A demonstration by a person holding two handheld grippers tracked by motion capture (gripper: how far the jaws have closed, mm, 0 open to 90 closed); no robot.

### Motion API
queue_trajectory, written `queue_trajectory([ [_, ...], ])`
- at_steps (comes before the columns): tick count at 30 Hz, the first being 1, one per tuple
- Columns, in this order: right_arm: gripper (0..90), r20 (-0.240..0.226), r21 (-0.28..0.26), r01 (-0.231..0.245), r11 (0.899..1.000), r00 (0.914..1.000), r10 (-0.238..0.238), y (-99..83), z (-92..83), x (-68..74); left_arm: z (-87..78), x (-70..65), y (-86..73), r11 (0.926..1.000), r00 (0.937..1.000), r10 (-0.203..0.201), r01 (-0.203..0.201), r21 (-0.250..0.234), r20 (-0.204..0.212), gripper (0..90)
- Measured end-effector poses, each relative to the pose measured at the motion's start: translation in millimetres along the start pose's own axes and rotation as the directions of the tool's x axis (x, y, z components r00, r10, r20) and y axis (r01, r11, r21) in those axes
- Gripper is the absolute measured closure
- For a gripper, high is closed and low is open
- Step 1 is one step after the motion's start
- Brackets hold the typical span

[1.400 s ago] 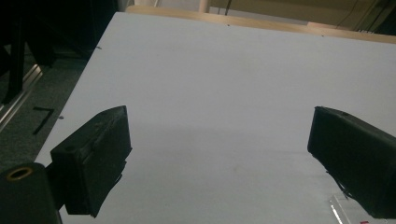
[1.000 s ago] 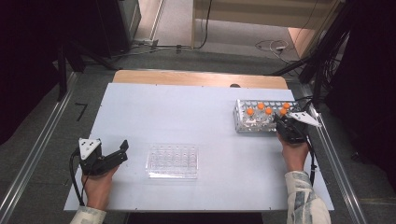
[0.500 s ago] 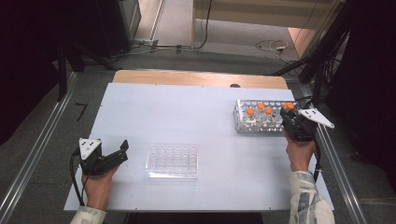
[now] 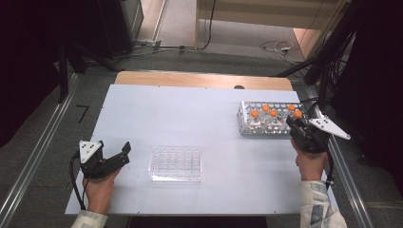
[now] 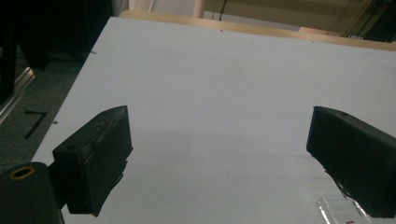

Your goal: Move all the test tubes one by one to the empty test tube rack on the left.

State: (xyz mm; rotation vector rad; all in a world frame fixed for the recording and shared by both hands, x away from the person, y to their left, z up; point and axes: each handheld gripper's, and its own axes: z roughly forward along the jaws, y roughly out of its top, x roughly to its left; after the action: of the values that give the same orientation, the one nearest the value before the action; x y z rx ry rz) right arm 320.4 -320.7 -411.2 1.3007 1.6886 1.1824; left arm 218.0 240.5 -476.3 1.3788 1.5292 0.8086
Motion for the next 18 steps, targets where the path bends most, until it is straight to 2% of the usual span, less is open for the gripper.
queue_trajectory([
  [5,72.4,-0.05,0.032,-0.016,0.999,0.9986,0.018,-9.5,-6.1,6.1,-1.1,-1.8,4.3,0.9999,0.9995,-0.005,0.006,-0.012,0.032,6.5],
  [8,72.4,-0.082,0.05,-0.012,0.999,0.9965,0.016,-14.5,-7.3,13.3,-3.2,-5.8,7.5,0.9993,0.9992,0.021,-0.02,-0.032,0.035,7.8],
  [12,72.3,-0.114,0.067,0.016,0.998,0.9935,-0.009,-19.8,-8.4,26.1,-5.5,-11.7,11.3,0.9979,0.998,0.039,-0.037,-0.054,0.05,9.4],
  [17,72.3,-0.154,0.086,0.049,0.995,0.9874,-0.035,-25.9,-6.5,43.4,-5.7,-22.2,18.2,0.9973,0.9934,0.052,-0.046,-0.058,0.102,10.5],
  [18,72.3,-0.162,0.087,0.057,0.995,0.986,-0.042,-26.7,-5.9,47.0,-5.7,-22.2,18.2,0.9973,0.9934,0.052,-0.046,-0.058,0.102,11.0],
])
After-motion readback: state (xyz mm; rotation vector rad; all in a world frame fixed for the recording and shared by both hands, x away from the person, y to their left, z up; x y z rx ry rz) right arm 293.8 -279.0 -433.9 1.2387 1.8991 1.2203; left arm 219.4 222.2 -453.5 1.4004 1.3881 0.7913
